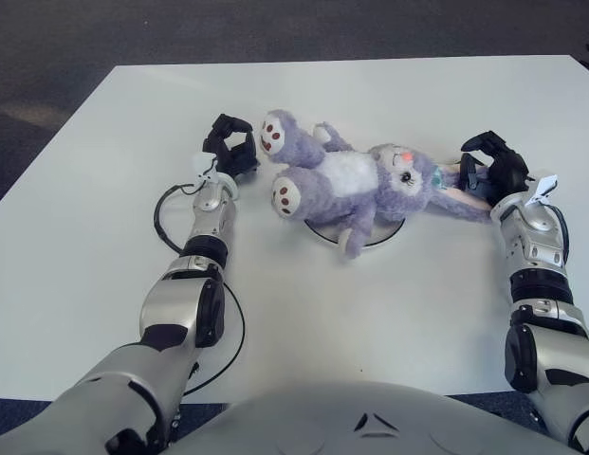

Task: Put the doll into the plate.

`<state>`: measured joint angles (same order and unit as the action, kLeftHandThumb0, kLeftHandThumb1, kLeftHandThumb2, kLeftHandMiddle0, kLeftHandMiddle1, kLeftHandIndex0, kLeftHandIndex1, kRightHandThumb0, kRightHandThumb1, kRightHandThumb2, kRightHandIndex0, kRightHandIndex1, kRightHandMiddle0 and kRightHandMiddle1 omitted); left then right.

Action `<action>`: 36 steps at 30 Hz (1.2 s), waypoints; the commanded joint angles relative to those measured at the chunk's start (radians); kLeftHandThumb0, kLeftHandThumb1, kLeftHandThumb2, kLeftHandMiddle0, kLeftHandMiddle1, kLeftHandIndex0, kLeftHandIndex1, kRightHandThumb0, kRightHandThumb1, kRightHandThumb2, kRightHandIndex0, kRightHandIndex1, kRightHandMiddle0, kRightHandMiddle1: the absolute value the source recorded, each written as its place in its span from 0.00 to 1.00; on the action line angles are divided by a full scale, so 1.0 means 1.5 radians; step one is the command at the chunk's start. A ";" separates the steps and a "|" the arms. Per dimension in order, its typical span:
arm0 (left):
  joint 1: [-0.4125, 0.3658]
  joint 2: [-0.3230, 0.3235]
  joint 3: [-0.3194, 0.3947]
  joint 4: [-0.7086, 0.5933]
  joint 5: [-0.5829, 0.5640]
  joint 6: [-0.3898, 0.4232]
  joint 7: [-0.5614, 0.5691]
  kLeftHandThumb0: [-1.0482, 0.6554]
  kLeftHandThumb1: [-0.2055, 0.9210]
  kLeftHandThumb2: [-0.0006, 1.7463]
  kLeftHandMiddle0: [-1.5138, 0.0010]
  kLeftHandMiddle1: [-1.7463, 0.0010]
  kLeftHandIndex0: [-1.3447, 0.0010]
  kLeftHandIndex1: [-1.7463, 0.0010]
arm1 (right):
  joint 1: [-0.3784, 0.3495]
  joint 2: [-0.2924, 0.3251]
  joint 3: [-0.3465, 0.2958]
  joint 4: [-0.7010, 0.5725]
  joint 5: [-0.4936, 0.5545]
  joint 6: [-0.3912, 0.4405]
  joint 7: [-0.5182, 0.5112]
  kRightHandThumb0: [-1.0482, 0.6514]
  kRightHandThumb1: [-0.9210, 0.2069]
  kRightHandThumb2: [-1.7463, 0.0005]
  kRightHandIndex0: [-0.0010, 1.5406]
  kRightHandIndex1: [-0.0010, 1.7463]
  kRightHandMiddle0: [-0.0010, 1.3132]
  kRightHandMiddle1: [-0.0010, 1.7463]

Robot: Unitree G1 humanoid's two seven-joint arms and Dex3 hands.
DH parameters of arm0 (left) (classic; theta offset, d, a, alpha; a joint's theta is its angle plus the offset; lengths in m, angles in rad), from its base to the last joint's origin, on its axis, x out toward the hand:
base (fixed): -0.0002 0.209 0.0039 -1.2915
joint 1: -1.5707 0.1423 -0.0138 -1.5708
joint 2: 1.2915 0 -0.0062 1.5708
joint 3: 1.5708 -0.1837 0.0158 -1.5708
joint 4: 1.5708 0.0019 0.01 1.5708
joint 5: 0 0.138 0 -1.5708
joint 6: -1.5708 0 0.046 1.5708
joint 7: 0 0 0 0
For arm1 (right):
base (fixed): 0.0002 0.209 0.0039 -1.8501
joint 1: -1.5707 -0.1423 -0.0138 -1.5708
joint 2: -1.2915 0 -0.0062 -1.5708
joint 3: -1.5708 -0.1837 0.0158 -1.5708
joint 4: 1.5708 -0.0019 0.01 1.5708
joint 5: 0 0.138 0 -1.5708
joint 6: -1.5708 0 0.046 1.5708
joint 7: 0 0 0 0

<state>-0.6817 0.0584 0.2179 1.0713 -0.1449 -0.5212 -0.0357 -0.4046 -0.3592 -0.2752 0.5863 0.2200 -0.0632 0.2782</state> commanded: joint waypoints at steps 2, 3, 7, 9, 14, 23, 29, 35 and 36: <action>0.048 -0.021 0.000 0.018 0.001 0.014 0.005 0.35 0.57 0.67 0.18 0.00 0.61 0.00 | 0.054 0.060 -0.002 -0.016 -0.006 0.033 -0.077 0.61 0.69 0.13 0.49 0.98 0.39 0.99; 0.050 -0.023 0.000 0.015 0.001 0.014 0.006 0.35 0.57 0.67 0.18 0.00 0.61 0.00 | 0.057 0.067 -0.004 -0.024 -0.011 0.027 -0.099 0.61 0.70 0.12 0.50 0.99 0.40 0.98; 0.057 -0.029 -0.002 0.002 0.002 0.014 0.007 0.35 0.56 0.67 0.18 0.00 0.61 0.00 | 0.070 0.086 0.000 -0.045 -0.033 0.008 -0.156 0.61 0.75 0.10 0.52 1.00 0.47 0.94; 0.059 -0.030 -0.002 -0.003 0.002 0.015 0.008 0.35 0.56 0.67 0.17 0.00 0.61 0.00 | 0.074 0.093 0.003 -0.051 -0.041 0.000 -0.171 0.61 0.77 0.10 0.52 1.00 0.50 0.92; 0.074 -0.037 -0.009 -0.030 0.008 0.020 0.009 0.35 0.56 0.67 0.17 0.00 0.61 0.00 | 0.100 0.125 0.025 -0.095 -0.073 -0.031 -0.214 0.61 0.80 0.08 0.53 1.00 0.54 0.91; 0.098 -0.046 -0.028 -0.079 0.021 0.025 0.014 0.35 0.57 0.67 0.18 0.00 0.61 0.00 | 0.119 0.142 0.053 -0.133 -0.099 -0.033 -0.246 0.61 0.87 0.04 0.57 1.00 0.59 0.89; 0.113 -0.053 -0.037 -0.108 0.031 0.029 0.021 0.35 0.57 0.67 0.17 0.00 0.61 0.00 | 0.124 0.142 0.070 -0.138 -0.112 -0.041 -0.253 0.39 0.55 0.25 0.71 1.00 0.46 0.98; 0.127 -0.057 -0.043 -0.129 0.034 0.033 0.020 0.36 0.57 0.67 0.18 0.00 0.61 0.00 | 0.120 0.141 0.079 -0.129 -0.120 -0.038 -0.252 0.35 0.50 0.28 0.78 1.00 0.44 1.00; 0.128 -0.057 -0.044 -0.131 0.034 0.034 0.020 0.36 0.57 0.67 0.18 0.00 0.61 0.00 | 0.119 0.141 0.080 -0.128 -0.118 -0.036 -0.251 0.35 0.50 0.28 0.78 1.00 0.44 1.00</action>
<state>-0.5753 0.0049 0.1564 0.8492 -0.0929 -0.4862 -0.0158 -0.2885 -0.1972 -0.1722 0.3503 0.0481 -0.1244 -0.1003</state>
